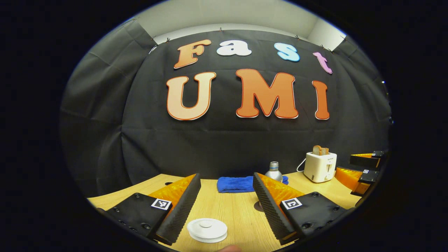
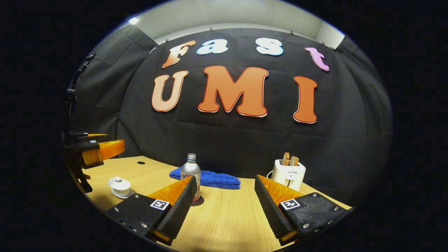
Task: Open the teacup lid with one hand, grasp the water bottle and pour water into the teacup with the other hand; after pouring, place the water bottle on the coaster and then close the teacup lid.
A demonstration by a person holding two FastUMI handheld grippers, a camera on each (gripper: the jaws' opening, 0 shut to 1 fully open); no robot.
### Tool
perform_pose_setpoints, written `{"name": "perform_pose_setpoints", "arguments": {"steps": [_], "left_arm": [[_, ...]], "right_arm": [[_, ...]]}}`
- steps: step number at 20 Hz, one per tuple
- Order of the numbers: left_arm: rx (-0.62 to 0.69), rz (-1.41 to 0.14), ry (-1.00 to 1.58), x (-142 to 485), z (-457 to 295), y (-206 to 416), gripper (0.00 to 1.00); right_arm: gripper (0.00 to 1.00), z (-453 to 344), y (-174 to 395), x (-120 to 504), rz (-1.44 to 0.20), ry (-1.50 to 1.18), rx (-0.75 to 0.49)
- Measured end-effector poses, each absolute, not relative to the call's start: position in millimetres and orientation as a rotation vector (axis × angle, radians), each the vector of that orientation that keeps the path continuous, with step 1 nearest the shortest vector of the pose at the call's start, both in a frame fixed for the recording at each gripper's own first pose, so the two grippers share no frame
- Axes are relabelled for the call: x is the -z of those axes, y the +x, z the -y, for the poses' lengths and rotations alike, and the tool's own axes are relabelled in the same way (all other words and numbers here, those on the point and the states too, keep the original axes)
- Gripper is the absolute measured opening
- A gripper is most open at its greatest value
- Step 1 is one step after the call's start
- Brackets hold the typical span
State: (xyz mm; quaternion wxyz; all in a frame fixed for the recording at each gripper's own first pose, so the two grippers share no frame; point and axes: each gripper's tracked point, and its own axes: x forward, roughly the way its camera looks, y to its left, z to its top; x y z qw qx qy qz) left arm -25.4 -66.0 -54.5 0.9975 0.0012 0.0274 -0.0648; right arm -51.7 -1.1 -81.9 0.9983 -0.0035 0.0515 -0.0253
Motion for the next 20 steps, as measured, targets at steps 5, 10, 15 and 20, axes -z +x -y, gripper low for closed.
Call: {"name": "perform_pose_setpoints", "arguments": {"steps": [5,10,15,20], "left_arm": [[0.123,-0.045,0.008,53,61,-31,1.0],[0.125,-0.05,0.005,55,59,-32,0.98],[0.118,-0.051,0.003,57,56,-32,0.98],[0.113,-0.048,0.008,56,53,-33,0.94]], "right_arm": [[0.99,-7,-52,79,-0.1,-0.011,0.04],[0.99,-8,-52,77,-0.099,-0.004,0.042],[0.99,-10,-51,77,-0.101,-0.001,0.039],[0.99,-12,-51,77,-0.098,-0.002,0.033]]}}
